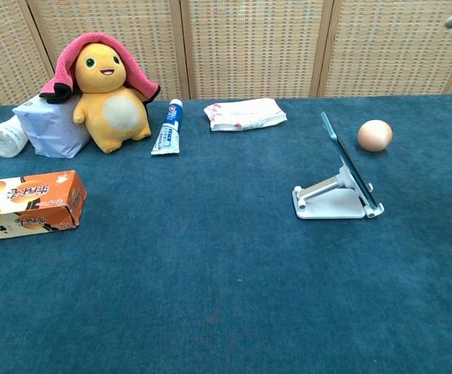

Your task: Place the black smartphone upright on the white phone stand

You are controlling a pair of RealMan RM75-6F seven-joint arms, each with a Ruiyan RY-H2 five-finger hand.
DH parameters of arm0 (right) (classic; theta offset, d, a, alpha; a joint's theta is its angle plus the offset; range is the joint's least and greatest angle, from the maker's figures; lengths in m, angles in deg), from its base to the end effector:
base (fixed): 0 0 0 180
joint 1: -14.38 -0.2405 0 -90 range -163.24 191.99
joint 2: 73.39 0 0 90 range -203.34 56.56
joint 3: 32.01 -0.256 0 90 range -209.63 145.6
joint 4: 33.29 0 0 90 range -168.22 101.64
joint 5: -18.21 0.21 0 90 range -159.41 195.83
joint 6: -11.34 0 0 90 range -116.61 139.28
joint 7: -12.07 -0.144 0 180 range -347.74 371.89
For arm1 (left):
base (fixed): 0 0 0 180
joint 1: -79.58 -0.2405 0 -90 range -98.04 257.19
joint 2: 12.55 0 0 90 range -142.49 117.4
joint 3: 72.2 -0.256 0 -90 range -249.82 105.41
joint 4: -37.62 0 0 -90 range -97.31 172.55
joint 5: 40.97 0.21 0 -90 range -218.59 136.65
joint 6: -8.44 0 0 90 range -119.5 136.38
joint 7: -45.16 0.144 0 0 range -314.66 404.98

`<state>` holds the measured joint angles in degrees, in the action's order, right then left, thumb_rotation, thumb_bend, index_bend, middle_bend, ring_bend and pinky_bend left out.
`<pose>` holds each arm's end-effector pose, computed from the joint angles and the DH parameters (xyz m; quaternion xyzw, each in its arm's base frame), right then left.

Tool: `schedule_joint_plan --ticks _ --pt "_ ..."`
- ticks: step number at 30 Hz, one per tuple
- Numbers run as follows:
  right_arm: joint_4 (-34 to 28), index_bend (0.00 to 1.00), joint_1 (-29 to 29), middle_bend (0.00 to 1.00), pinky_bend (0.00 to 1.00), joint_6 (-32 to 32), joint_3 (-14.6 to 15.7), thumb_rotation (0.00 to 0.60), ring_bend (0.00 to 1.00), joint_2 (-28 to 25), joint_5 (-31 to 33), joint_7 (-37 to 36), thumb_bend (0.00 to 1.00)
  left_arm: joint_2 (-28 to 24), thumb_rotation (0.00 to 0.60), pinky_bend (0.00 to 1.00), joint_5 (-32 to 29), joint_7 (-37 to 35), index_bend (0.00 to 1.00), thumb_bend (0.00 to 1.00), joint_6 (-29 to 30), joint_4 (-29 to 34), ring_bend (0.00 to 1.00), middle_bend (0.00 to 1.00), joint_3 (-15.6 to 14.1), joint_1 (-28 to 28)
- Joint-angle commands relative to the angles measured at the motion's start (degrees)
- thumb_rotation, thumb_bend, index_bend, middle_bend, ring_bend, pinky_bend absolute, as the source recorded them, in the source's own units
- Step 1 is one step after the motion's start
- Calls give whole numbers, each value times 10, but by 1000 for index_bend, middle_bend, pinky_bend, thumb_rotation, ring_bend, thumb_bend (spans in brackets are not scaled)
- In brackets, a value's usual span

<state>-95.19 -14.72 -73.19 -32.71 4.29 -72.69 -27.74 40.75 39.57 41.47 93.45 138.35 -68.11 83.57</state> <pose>-0.2726 -0.3185 0.1251 0.6243 -0.3817 0.5769 0.3630 -0.3058 0.1788 0.2123 -0.5544 -0.4094 -0.3860 0.6132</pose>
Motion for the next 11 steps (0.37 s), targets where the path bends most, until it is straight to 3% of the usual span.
schedule_joint_plan --ticks 1,3,11 --pt "-145 46 89 0 6 -49 19 600 0 -83 32 136 74 -1 600 0 11 -5 0 0 7 -1 0 0 -6 -6" --pt "-180 9 111 0 0 -56 25 600 0 -97 41 173 6 -1 600 0 19 -6 0 0 11 -1 0 0 -10 -9" --pt "-235 0 168 0 0 -103 14 600 0 -106 61 284 0 2 600 0 37 -3 0 0 30 -3 0 0 -14 -18"
